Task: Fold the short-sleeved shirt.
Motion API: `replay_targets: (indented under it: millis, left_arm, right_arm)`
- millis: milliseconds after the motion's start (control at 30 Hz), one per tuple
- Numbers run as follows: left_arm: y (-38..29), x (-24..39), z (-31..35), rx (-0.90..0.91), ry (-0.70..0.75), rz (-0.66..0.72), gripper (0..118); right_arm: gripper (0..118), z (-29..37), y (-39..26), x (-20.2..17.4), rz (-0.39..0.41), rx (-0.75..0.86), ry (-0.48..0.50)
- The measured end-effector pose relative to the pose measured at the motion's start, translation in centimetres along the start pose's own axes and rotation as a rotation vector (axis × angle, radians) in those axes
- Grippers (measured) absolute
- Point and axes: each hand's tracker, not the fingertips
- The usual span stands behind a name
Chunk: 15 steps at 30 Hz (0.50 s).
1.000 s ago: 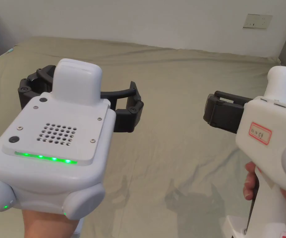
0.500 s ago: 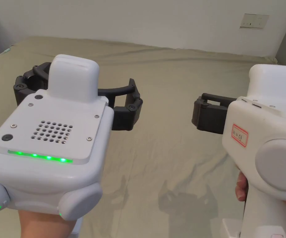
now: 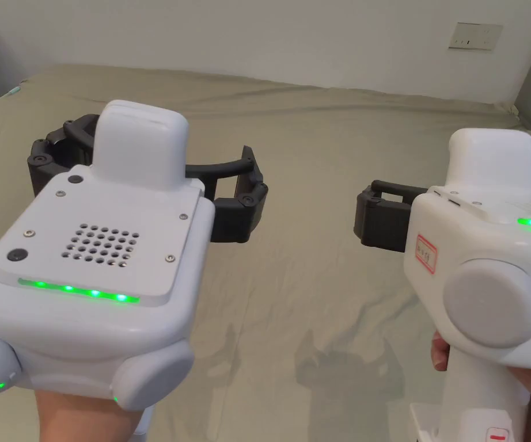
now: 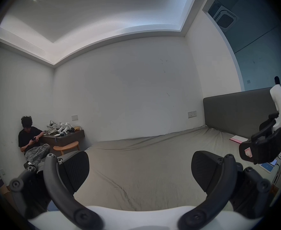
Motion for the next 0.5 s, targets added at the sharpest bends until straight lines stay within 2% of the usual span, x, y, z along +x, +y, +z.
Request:
replay_targets:
  millis: [133,200,233,300,333,400,433,500]
  left_arm:
    - [-0.1,-0.1,-0.1,-0.005,0.002,-0.002,118]
    - [-0.1,-0.1,-0.1,-0.008,0.004,-0.004,118]
    - [-0.1,-0.1,-0.2,-0.008,0.005,-0.005,118]
    - [-0.2,-0.1,-0.2,-0.007,0.007,-0.006,118]
    - [-0.2,-0.1,-0.2,-0.006,0.008,-0.007,118]
    - [-0.3,0.0,-0.3,-0.006,0.008,-0.005,118]
    - [-0.3,0.1,-0.4,-0.007,0.008,-0.005,118]
    - [-0.4,0.3,-0.5,-0.004,0.009,-0.001,118]
  right_arm:
    - [111,-0.7,0.0,0.9,-0.071,-0.068,0.067]
    - [111,-0.8,0.0,1.1,-0.075,-0.053,0.045]
    - [111,-0.7,-0.1,1.2,-0.068,-0.007,-0.004]
    - [111,-0.3,-0.5,0.9,0.008,0.090,-0.073]
    - [111,-0.1,-0.9,0.7,0.066,0.156,-0.077]
    - [111,0.2,-2.2,0.8,0.196,0.303,-0.021]
    - [111,0.3,-2.4,0.8,0.210,0.311,0.011]
    - [111,-0.2,-2.7,0.4,0.185,0.278,-0.019]
